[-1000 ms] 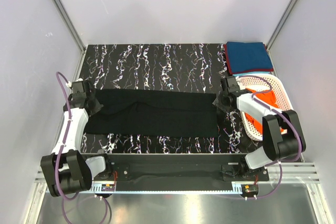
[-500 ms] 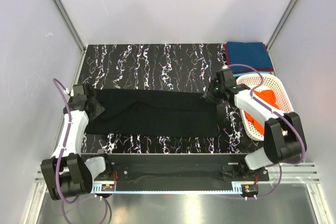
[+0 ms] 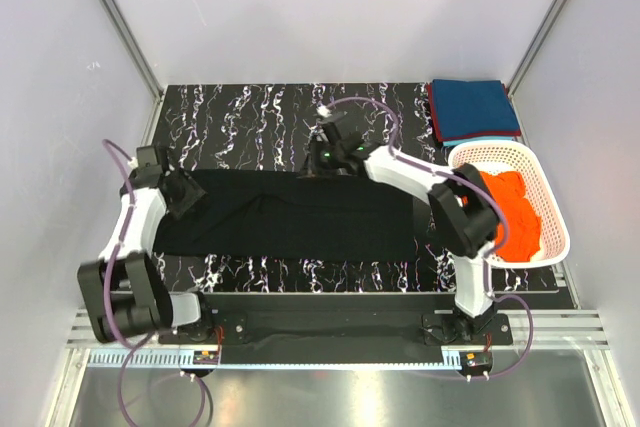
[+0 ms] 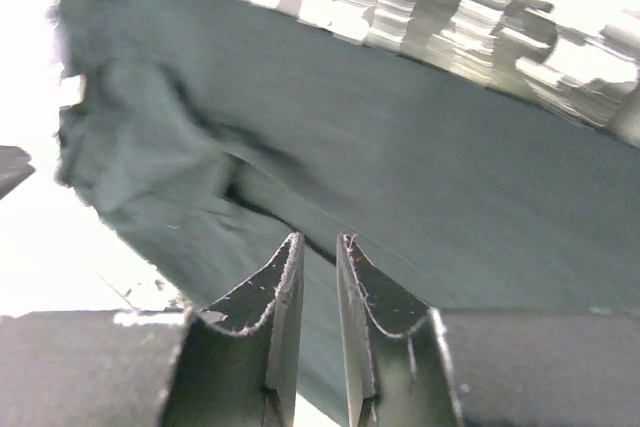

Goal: Fold and stack the t-shirts
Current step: Fold the tshirt

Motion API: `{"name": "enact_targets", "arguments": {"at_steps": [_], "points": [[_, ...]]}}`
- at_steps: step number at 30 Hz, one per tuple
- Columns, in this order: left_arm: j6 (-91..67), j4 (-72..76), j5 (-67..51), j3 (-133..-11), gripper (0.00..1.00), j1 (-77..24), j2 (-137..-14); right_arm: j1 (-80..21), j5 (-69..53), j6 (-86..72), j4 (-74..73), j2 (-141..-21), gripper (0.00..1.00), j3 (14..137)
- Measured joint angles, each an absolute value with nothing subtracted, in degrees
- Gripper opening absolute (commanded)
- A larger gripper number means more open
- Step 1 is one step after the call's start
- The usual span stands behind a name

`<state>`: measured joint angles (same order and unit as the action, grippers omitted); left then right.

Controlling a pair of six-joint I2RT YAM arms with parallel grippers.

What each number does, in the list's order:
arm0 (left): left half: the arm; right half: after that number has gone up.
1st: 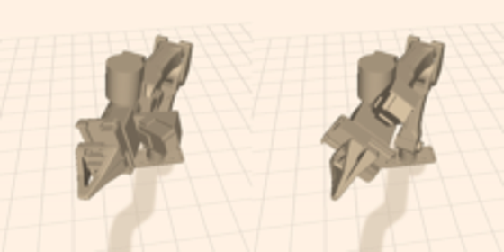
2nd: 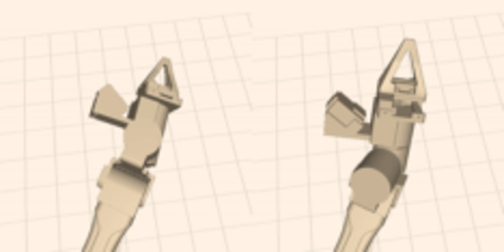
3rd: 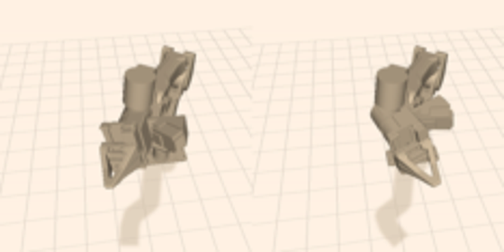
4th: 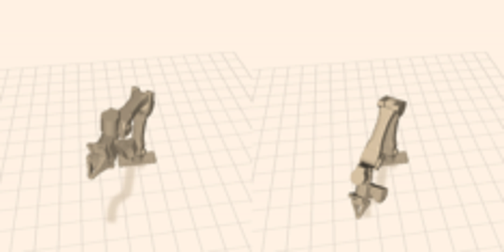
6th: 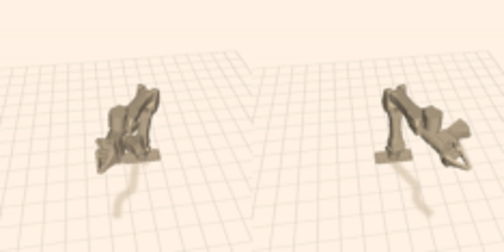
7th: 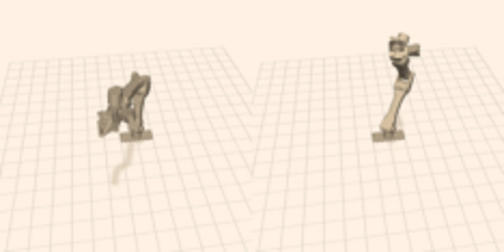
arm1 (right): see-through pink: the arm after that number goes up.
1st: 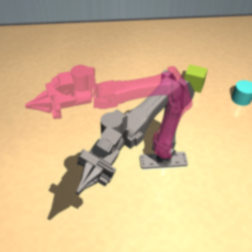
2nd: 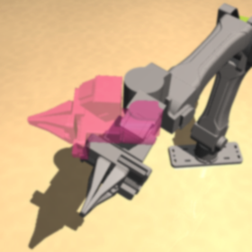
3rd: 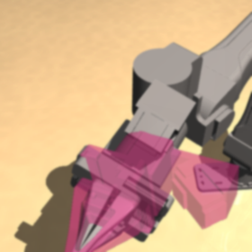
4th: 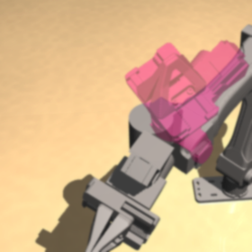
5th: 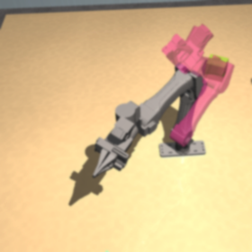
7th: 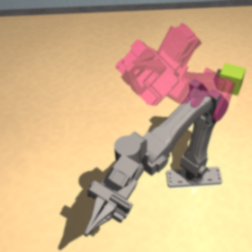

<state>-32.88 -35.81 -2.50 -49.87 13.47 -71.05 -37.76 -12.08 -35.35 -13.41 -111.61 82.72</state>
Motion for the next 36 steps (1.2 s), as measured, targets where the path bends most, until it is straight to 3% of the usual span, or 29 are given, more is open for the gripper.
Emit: {"name": "enact_targets", "arguments": {"at_steps": [7,16,23,36], "points": [[-30.44,-32.80,-8.34,-49.82,0.48,13.52,-81.38,-42.57,-18.39,-34.00,-10.11,-124.88,0.25,95.35],[-31.42,-34.35,0.34,-50.59,0.46,13.56,-90.02,-44.80,-21.12,-32.36,-9.67,-134.08,0.25,99.79],[-33.32,-36.60,6.87,-53.21,0.46,13.47,-92.29,-44.97,-20.03,-31.18,-8.08,-134.47,0.21,98.61],[-33.45,-38.46,12.47,-55.07,0.46,13.98,-93.19,-45.30,-10.83,-27.97,-8.05,-129.32,0.25,92.53]]}}
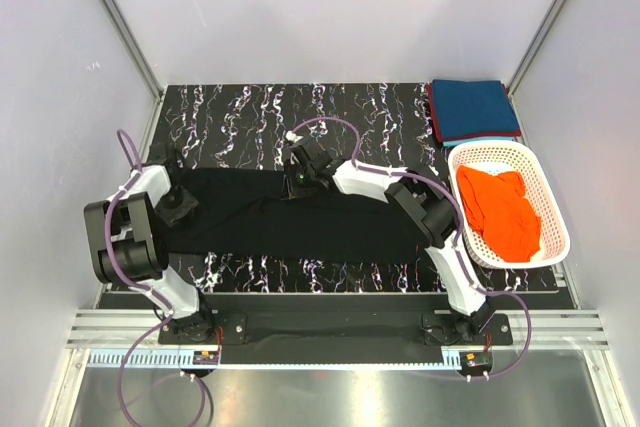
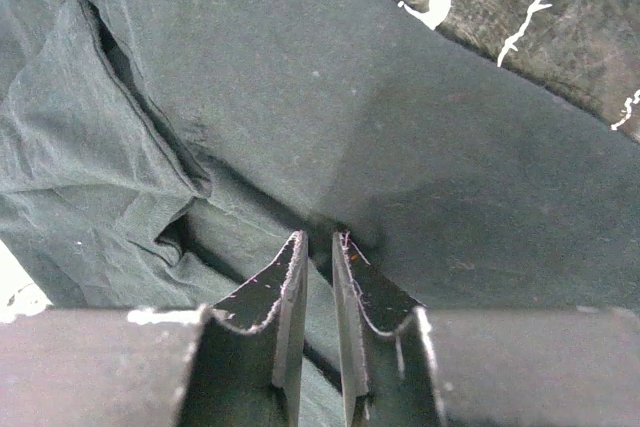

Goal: Fold and stack the t-shirts
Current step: Fold the tshirt

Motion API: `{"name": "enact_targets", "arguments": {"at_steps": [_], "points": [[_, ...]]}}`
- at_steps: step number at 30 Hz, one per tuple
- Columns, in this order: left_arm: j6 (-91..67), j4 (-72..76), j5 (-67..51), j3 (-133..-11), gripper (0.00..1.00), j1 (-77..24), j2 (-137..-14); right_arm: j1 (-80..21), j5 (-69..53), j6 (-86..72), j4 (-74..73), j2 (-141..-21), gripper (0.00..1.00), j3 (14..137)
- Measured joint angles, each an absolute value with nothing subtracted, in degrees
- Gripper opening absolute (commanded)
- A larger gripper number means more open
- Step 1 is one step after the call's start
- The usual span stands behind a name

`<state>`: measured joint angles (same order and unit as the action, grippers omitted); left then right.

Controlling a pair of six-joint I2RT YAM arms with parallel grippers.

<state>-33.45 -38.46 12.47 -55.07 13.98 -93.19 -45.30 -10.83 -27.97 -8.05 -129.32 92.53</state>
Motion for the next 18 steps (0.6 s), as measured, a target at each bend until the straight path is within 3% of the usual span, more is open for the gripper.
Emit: {"name": "enact_targets", "arguments": {"at_steps": [8,11,18], "points": [[-30.55,-41.58,12.88,-63.92,0.49,14.02,-90.06,-45.21,-12.36,-26.72,-12.27,-126.39,0.32,92.53],[-30.24,-41.01,12.58,-66.32,0.40,14.02,-88.09,-45.17,-12.91,-26.79,-13.13,-122.74,0.35,91.68],[-30.61,-37.32,6.81,-64.93,0.36,13.65,-91.15,-45.15,-11.14,-27.03,-13.23,-110.39,0.32,88.33]]}}
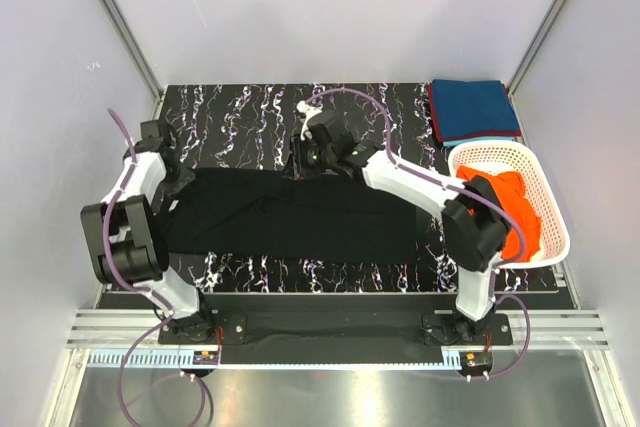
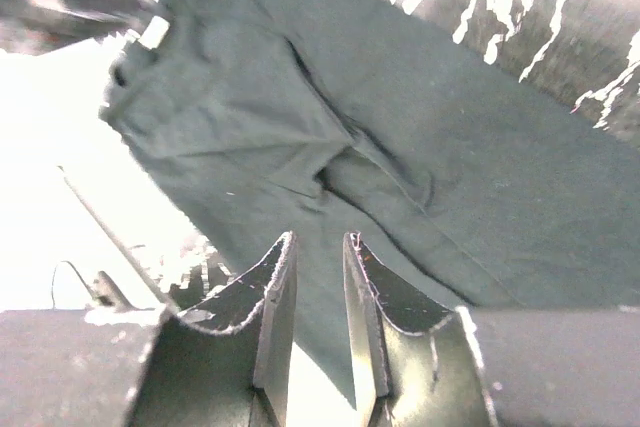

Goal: Fold and stack the t-shirts
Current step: Fold the tshirt

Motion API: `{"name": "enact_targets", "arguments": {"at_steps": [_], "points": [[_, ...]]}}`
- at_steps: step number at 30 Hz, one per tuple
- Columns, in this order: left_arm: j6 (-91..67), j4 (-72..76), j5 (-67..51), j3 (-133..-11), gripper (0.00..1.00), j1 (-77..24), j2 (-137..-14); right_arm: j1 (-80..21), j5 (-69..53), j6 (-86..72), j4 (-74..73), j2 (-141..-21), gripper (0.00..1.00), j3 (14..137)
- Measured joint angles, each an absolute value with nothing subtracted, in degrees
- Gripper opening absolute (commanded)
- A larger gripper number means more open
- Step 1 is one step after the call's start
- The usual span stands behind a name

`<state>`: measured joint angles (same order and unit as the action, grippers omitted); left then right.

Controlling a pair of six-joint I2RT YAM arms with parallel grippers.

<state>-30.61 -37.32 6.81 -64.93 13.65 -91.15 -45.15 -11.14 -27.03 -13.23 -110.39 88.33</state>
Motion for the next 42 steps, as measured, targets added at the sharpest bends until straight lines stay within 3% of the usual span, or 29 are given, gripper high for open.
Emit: {"name": "enact_targets", "arguments": {"at_steps": [9,17,28,35,42], "points": [[-32.47,-35.92,6.94,-68.64,0.36,11.68,-105.58,-44.88,-5.63,-26.92,-13.19,-103.44,0.32,85.08],[-35.64,-36.07,5.85,-83.42,0.37,11.42,-116.40,-43.92,-1.13,-25.06,-13.45,-101.69,0.31,84.09],[-41.12,-28.45,-13.37,-125.60,0.41,7.77,-144.94,-35.33,0.93,-22.92,-13.61,-101.21,0.31,83.20],[-42.06,-22.37,-20.18,-116.25,0.47,6.61,-135.37,-32.16,2.48,-22.74,-14.70,-100.60,0.32,82.52],[-38.92,-18.35,-22.61,-98.56,0.41,4.95,-114.76,-31.66,1.83,-24.10,-17.06,-93.14,0.33,75.77]]}}
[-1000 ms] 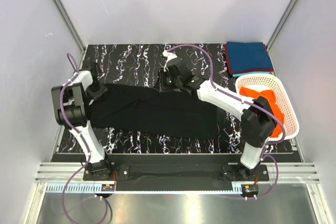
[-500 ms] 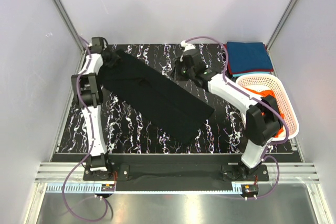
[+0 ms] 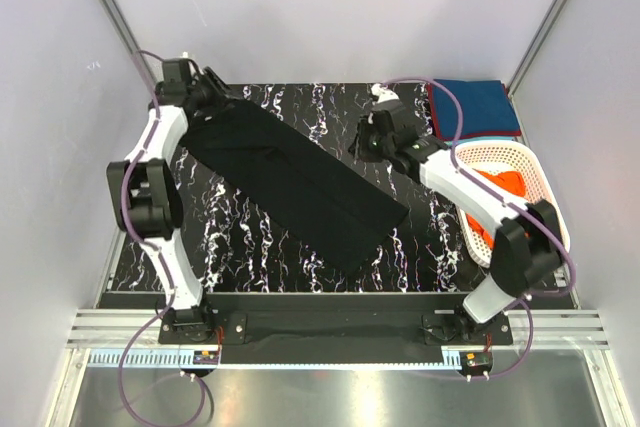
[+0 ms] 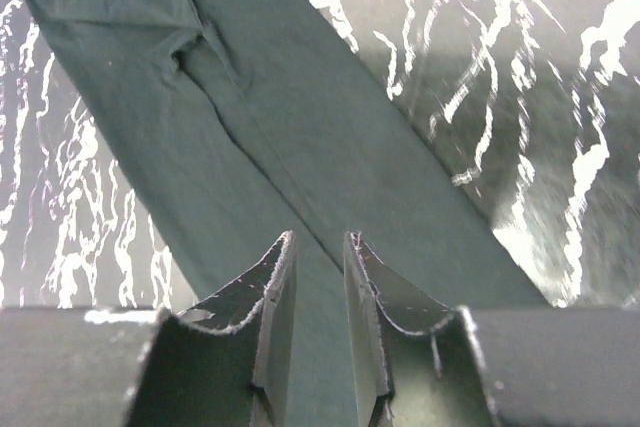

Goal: Fold and stack the t-shirts
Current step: Fold the tshirt

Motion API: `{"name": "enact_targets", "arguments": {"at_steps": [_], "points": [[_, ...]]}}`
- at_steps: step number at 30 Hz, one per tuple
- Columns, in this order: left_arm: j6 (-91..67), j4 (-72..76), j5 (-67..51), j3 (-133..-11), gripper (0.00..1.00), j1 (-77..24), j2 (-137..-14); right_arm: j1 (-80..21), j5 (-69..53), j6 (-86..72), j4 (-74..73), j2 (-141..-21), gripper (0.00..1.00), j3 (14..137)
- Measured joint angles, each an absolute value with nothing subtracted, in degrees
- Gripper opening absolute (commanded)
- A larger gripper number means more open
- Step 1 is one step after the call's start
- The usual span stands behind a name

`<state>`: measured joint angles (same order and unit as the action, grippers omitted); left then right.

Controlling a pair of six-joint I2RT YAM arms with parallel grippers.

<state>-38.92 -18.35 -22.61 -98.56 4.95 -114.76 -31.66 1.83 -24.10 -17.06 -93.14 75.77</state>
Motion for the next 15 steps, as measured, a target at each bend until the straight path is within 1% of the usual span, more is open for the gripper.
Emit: {"name": "enact_targets", "arguments": {"at_steps": [3,5,10,15], "points": [[-36.88,-17.47,-22.41,-90.54,0.38,0.38,-108.53,-30.48,1.26,-24.71,-18.57,-87.81,0.33,71.50],[-35.62,-17.61,-22.20,-84.90,0.36,-4.40,-105.78,-29.56,1.02,-24.88,-19.99,-83.88,0.33,68.90],[-34.37,-19.18,-20.27,-72.14,0.36,-16.49,-102.56,-27.49,1.02,-24.84,-23.14,-75.72,0.34,65.78],[-34.94,-21.80,-17.06,-65.04,0.36,-23.64,-98.21,-26.72,0.82,-24.62,-24.25,-72.93,0.33,65.30]]}}
